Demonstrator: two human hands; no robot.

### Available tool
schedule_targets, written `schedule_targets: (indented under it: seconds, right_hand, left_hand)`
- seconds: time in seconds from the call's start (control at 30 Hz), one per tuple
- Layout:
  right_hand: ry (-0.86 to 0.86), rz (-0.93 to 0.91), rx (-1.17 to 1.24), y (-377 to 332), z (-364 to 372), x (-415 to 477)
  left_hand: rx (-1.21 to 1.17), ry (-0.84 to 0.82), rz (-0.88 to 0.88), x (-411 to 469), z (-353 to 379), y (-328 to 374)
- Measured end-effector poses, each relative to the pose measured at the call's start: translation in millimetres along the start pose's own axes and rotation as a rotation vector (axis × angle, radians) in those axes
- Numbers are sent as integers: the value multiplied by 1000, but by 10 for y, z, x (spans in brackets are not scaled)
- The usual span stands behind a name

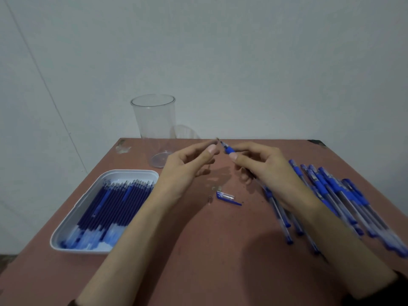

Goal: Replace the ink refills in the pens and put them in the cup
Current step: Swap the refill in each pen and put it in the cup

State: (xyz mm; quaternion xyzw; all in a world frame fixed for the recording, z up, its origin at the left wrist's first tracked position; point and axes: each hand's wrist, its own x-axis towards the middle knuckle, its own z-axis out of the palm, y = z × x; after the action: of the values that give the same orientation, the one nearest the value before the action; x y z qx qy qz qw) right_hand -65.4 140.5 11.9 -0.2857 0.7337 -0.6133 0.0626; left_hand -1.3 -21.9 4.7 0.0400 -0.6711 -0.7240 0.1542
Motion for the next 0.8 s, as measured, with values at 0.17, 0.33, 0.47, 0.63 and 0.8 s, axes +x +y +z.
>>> schedule_targets:
  seconds: [0.17, 0.33, 0.47, 0.63, 0.8]
  right_hand:
    - [-28, -52, -94, 19, 20, 0]
    - [-42, -67, -145, -7, -39, 0]
    - [-12, -103, -222, 9, -60, 8]
    - [10, -161, -307, 22, -89, 8]
    - [80, -191, -436, 79, -183, 42]
  left_hand:
    - [-43, 12, -19, -7, 30, -29]
    - [-76, 52, 2, -17, 78, -46]
    - [-115, 83, 22, -31, 133, -70]
    - [-118, 79, 41, -28, 125, -76]
    - [-299, 212, 4, 36, 47, -43]
